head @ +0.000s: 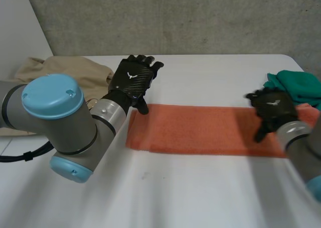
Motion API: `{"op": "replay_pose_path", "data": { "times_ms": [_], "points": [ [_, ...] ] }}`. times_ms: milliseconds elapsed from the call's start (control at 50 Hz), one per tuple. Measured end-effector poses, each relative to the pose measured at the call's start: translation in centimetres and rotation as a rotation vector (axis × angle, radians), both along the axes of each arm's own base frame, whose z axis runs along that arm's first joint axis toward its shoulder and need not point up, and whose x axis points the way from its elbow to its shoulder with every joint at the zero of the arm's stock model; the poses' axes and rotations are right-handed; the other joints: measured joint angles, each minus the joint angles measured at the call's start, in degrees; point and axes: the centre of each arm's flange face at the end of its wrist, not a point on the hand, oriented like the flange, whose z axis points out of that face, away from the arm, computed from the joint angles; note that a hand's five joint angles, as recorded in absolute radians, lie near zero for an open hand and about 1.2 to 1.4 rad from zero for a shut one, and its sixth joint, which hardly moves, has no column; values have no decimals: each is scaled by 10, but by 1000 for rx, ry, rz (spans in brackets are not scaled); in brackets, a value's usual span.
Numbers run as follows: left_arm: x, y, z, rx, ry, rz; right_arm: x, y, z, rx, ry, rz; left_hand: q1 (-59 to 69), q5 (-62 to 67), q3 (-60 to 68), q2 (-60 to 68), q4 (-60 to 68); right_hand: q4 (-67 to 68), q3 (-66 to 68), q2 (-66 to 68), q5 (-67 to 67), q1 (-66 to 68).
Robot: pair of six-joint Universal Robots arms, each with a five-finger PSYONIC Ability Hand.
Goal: Fold the laundry.
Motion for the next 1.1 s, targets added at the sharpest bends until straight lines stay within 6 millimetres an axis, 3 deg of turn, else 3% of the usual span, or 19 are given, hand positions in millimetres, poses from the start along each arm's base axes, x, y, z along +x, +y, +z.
{"op": "replay_pose_path", "data": {
  "times_ms": [20,40,80,120,240,360,780,860,880,920,1020,1100],
  "points": [
    [0,0,0,0,0,-1,-2,-1,0,2,4,-6,0,0,0,0,0,0,0,0,0,0],
    [0,2,1,-1,1,-3,-24,-13,1,22,48,-59,0,0,0,0,0,2,1,2,0,0],
    [0,3,2,-2,2,-5,-41,-21,1,39,85,-96,0,0,0,0,0,2,1,2,1,1],
    [-1,5,3,-3,3,-8,-85,-40,0,73,175,-177,0,0,0,0,0,9,7,4,4,2],
    [-1,7,3,-5,4,-14,-164,-65,-10,111,298,-273,0,0,0,0,0,24,25,23,18,2],
    [-1,7,1,-2,1,-15,-204,-74,-24,123,291,-269,0,0,0,0,0,32,34,29,27,2],
    [-4,10,-1,1,-7,-24,-228,-95,-44,42,248,-217,0,0,0,0,0,101,104,96,97,94],
    [-2,10,-1,2,-7,-20,-231,-95,-50,56,255,-222,0,0,0,0,0,284,285,284,263,279],
    [-2,9,-1,3,-8,-19,-232,-96,-51,59,257,-224,0,0,0,0,0,441,441,448,427,448],
    [-1,9,-2,4,-9,-17,-234,-96,-52,56,257,-232,0,0,0,0,0,538,537,543,518,513],
    [2,9,-1,3,-13,-9,-236,-102,-39,4,273,-264,0,0,0,0,0,567,562,554,527,513],
    [7,9,3,-4,-14,3,-219,-107,-13,-83,329,-263,0,0,0,0,0,567,562,554,527,513]
  ]
}}
